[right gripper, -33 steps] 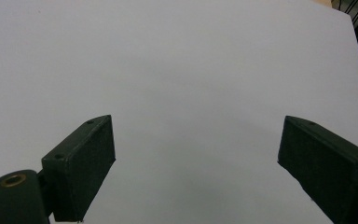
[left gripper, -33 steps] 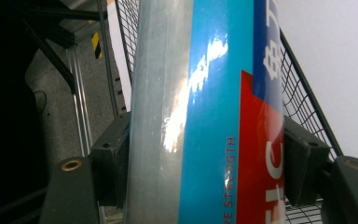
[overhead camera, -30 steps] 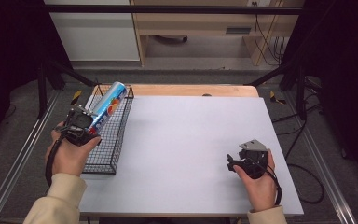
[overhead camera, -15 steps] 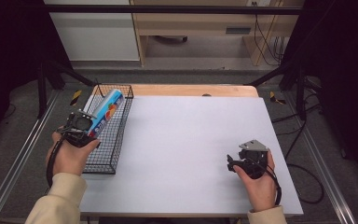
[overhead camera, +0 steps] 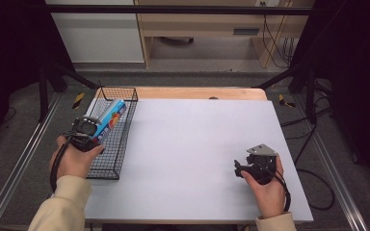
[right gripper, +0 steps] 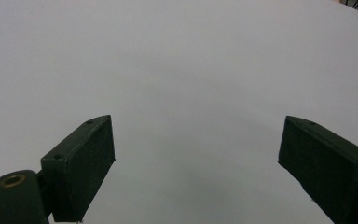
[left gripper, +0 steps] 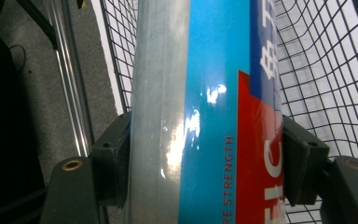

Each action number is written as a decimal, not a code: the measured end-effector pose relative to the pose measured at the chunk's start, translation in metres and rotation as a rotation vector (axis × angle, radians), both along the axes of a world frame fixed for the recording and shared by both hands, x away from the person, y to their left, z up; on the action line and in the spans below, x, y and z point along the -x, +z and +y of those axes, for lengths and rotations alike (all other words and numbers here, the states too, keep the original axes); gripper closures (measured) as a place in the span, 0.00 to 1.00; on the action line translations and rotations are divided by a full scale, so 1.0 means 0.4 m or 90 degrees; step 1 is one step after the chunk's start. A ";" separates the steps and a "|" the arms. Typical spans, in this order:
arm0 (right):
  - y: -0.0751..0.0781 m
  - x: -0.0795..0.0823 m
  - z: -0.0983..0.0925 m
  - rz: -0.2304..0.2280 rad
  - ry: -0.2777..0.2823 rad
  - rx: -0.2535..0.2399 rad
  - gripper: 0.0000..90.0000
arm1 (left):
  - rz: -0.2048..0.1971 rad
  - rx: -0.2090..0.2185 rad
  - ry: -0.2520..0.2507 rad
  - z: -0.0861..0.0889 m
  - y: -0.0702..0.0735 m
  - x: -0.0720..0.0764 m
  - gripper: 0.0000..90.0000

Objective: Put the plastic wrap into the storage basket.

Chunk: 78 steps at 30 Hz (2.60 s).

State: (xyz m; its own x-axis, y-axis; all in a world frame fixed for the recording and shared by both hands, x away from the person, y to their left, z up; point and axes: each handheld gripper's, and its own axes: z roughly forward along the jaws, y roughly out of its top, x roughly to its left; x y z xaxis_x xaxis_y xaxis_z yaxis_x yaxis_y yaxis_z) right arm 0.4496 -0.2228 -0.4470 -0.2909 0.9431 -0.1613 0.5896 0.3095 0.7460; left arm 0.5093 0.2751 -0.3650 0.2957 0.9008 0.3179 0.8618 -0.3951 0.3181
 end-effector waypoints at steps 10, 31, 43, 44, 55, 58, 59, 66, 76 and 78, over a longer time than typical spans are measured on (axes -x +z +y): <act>-0.001 0.000 0.002 0.003 0.001 -0.002 0.12 | 0.037 -0.017 0.000 -0.008 -0.017 -0.017 0.35; -0.002 -0.001 0.003 0.006 0.004 -0.002 0.12 | 0.065 -0.026 -0.002 -0.008 -0.033 -0.027 0.35; -0.002 0.000 0.004 0.008 0.006 -0.003 0.12 | 0.074 -0.026 0.000 -0.006 -0.034 -0.031 0.35; -0.002 0.000 0.004 0.008 0.007 -0.003 0.12 | 0.073 -0.026 0.001 -0.006 -0.034 -0.031 0.35; -0.004 -0.001 0.006 0.010 0.011 0.000 0.12 | 0.087 -0.030 0.005 -0.005 -0.036 -0.038 0.35; -0.004 -0.001 0.006 0.012 0.010 0.000 0.12 | 0.092 -0.032 0.007 -0.007 -0.037 -0.040 0.35; -0.004 -0.001 0.006 0.011 0.011 0.000 0.12 | 0.093 -0.033 0.007 -0.007 -0.037 -0.040 0.35; -0.004 -0.001 0.006 0.011 0.012 0.000 0.12 | 0.094 -0.032 0.007 -0.006 -0.037 -0.042 0.35; -0.006 -0.002 0.008 0.016 0.015 0.003 0.12 | 0.091 -0.036 0.004 -0.008 -0.038 -0.041 0.35; -0.006 -0.001 0.008 0.016 0.013 0.002 0.12 | 0.088 -0.035 0.003 -0.008 -0.039 -0.040 0.35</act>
